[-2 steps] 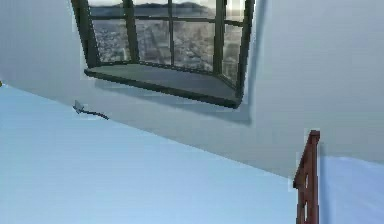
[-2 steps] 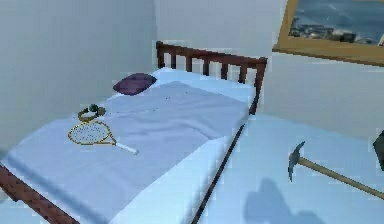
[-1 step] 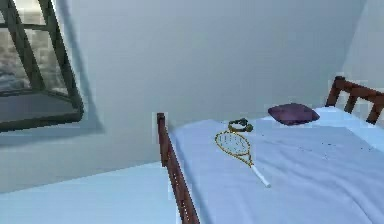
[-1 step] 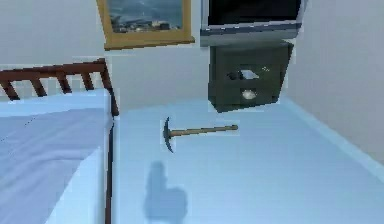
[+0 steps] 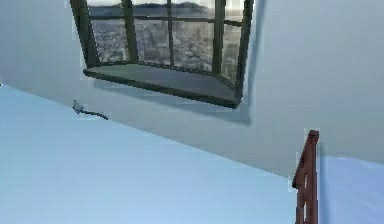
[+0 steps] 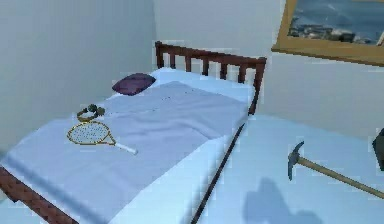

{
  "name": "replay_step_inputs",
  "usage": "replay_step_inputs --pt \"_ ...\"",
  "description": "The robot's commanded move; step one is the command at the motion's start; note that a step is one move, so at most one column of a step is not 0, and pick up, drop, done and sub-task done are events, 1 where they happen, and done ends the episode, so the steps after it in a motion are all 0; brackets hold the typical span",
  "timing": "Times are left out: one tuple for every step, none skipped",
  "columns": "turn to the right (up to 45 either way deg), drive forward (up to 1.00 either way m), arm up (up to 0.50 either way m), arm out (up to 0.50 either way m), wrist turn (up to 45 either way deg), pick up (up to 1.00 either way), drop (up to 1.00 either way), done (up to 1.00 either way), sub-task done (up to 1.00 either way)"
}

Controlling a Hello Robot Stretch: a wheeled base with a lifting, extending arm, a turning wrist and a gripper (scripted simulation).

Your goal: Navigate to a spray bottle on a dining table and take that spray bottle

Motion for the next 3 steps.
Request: replay_step_inputs --pt "-45.0 0.0 0.0 0.0 0.0 0.0 0.0 0.0 0.0" --pt "-39.0 0.0 0.0 0.0 0.0 0.0 0.0 0.0 0.0" --pt "0.0 0.25 0.0 0.0 0.0 0.0 0.0 0.0 0.0"
